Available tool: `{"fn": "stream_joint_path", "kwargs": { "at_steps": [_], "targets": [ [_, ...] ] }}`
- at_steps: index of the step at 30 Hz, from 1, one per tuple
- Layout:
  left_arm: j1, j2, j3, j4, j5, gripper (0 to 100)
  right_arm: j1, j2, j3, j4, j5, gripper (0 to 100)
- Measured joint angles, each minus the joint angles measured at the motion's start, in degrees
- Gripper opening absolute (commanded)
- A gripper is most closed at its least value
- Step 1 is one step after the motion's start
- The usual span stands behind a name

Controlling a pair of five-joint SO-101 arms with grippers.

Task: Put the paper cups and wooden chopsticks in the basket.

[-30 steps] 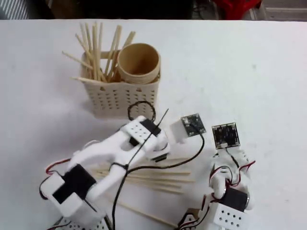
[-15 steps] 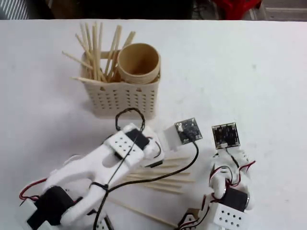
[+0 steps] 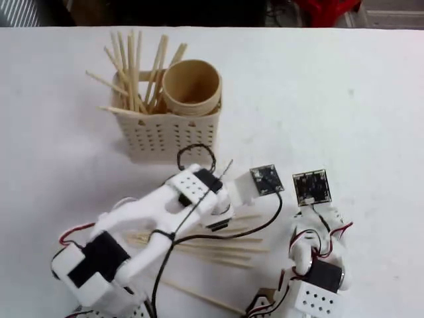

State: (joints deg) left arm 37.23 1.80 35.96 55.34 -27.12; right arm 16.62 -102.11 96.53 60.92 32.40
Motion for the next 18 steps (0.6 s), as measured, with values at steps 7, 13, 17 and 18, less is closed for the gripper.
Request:
{"fn": "stream_joint_path", "kwargs": {
  "at_steps": [7,13,17,18],
  "targets": [
    [-0.9,-1.3,0.6,1.0,-2.4,13,0.0,0.0,0.0,0.0,0.0,2.5],
    [-0.9,-1.3,1.3,1.8,-3.2,13,0.0,0.0,0.0,0.0,0.0,2.5],
    [-0.9,-1.3,1.3,2.0,-3.2,13,0.0,0.0,0.0,0.0,0.0,2.5],
    [-0.9,-1.3,1.3,2.0,-3.2,13,0.0,0.0,0.0,0.0,0.0,2.5]
  ]
}}
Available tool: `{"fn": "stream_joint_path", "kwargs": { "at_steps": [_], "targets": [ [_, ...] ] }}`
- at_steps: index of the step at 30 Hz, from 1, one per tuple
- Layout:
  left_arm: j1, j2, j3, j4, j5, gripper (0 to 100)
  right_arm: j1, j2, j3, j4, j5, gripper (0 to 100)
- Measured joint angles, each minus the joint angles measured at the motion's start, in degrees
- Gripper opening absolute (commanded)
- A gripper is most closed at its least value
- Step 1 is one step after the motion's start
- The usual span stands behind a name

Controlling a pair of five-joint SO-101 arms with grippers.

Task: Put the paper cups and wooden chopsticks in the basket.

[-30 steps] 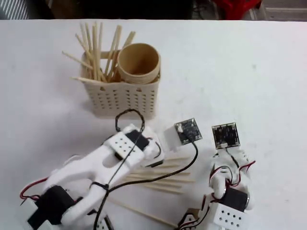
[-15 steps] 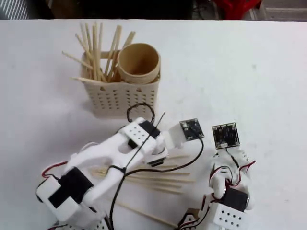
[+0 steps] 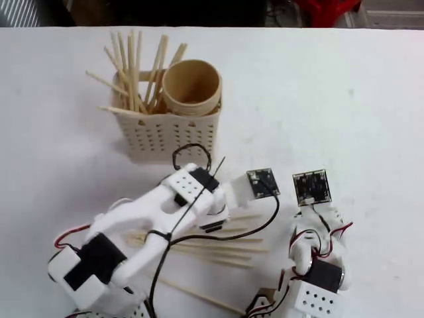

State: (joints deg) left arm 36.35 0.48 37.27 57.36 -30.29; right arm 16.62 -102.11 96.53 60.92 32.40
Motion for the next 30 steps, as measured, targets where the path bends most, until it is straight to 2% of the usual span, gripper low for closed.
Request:
{"fn": "stream_joint_path", "kwargs": {
  "at_steps": [6,17,22,30],
  "targets": [
    [-0.3,0.0,0.0,0.0,0.0,13,0.0,0.0,0.0,0.0,0.0,2.5],
    [-7.9,0.0,0.0,-4.0,0.0,13,0.0,0.0,0.0,0.0,0.0,2.5],
    [-8.0,0.0,0.1,-4.7,0.0,6,0.0,0.0,0.0,0.0,0.0,2.5],
    [-8.0,7.0,-4.7,-2.7,-1.8,3,0.0,0.0,0.0,0.0,0.0,2.5]
  ]
}}
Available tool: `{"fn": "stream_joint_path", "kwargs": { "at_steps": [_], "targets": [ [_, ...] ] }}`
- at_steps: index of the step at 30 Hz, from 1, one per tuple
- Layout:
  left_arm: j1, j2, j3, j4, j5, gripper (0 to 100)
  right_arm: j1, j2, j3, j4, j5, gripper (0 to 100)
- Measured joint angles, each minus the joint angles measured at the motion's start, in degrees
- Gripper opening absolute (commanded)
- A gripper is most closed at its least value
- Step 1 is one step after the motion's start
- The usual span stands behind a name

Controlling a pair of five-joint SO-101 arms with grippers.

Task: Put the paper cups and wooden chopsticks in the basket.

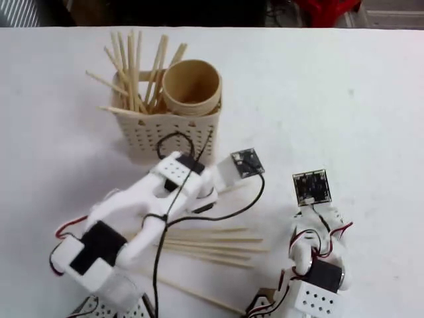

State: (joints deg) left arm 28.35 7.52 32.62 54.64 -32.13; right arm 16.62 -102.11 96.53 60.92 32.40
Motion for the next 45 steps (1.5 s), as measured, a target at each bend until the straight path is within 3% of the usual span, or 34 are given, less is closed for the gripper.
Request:
{"fn": "stream_joint_path", "kwargs": {
  "at_steps": [9,14,26,35,40,45],
  "targets": [
    [0.0,1.5,-2.1,1.4,-0.2,2,0.0,0.0,0.0,0.0,0.0,2.5],
    [-0.2,-4.3,1.9,-0.4,1.0,2,0.0,0.0,0.0,0.0,0.0,2.5],
    [-2.5,-47.4,20.2,-3.7,3.5,2,0.0,0.0,0.0,0.0,0.0,2.5],
    [-2.5,-74.4,13.7,-3.6,9.3,2,0.0,0.0,0.0,0.0,0.0,2.5],
    [-3.9,-76.7,5.6,-11.3,9.5,2,0.0,0.0,0.0,0.0,0.0,2.5],
    [-11.3,-74.1,3.3,-24.3,14.1,2,0.0,0.0,0.0,0.0,0.0,2.5]
  ]
}}
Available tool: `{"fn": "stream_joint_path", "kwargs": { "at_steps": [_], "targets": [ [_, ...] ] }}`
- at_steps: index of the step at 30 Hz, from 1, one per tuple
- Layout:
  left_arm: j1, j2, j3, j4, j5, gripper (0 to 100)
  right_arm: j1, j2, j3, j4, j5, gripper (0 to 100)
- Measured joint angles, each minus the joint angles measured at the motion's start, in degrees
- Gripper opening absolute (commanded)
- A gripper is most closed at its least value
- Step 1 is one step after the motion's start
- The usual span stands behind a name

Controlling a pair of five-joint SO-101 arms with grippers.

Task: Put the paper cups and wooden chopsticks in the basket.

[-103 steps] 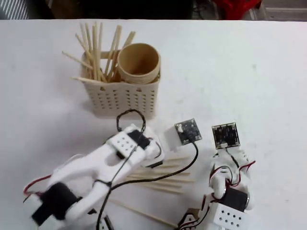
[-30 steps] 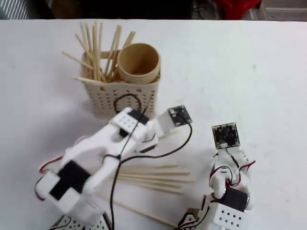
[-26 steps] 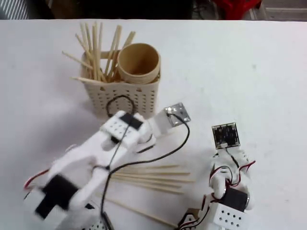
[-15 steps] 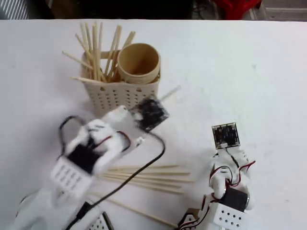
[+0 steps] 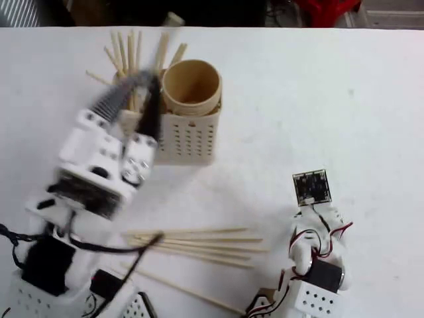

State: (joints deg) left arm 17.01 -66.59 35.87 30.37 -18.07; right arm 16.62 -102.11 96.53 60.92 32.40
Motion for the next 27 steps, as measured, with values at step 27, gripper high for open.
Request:
{"fn": "stream_joint_path", "kwargs": {
  "at_steps": [27],
  "targets": [
    [-10.4,41.1,-22.6,3.5,15.9,11,0.0,0.0,0.0,0.0,0.0,2.5]
  ]
}}
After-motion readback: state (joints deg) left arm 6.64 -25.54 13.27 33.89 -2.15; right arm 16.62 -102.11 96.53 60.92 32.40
